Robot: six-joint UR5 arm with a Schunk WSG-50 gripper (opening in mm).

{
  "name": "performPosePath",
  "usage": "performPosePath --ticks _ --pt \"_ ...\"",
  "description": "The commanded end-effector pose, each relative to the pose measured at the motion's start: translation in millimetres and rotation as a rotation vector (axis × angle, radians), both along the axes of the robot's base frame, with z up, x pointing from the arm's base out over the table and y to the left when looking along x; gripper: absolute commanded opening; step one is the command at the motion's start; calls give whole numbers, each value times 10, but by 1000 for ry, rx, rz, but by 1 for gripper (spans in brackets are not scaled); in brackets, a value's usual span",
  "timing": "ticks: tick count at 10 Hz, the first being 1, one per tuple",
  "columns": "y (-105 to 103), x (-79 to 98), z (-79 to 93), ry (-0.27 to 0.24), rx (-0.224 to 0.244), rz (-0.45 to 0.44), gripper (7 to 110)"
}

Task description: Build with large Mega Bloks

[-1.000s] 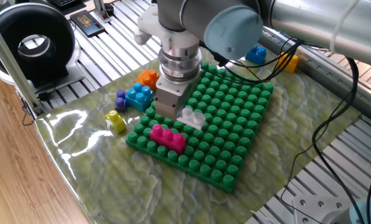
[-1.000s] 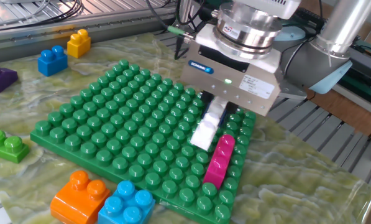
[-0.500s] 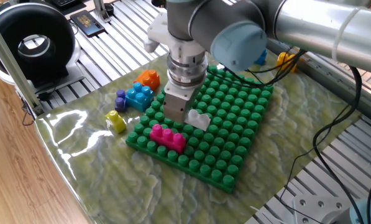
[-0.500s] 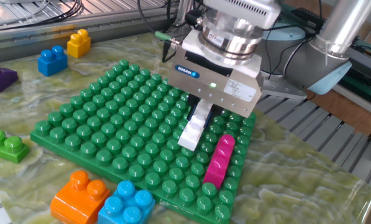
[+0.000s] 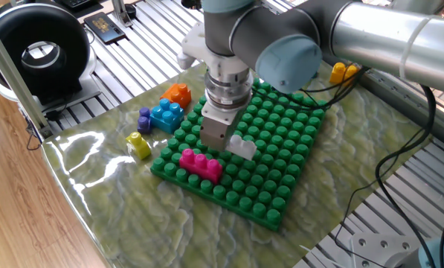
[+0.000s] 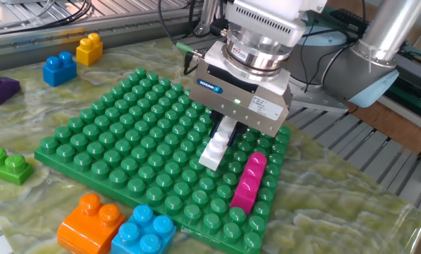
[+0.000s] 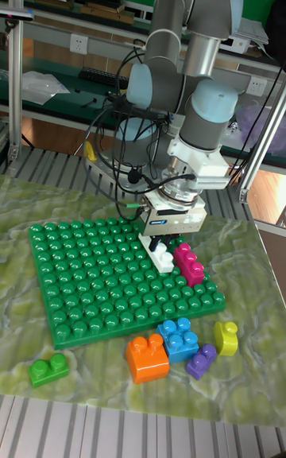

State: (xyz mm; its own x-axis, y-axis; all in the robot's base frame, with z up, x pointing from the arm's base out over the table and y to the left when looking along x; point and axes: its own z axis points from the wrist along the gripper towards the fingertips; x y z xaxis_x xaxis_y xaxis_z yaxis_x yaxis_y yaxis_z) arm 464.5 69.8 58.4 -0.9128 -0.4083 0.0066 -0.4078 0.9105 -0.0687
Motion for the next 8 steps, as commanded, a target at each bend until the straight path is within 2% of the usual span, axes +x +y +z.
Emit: performPosePath --ticks 1,8 --pt "13 -62 -87 6 30 -2 7" --pt "54 -84 -157 24 32 -5 7"
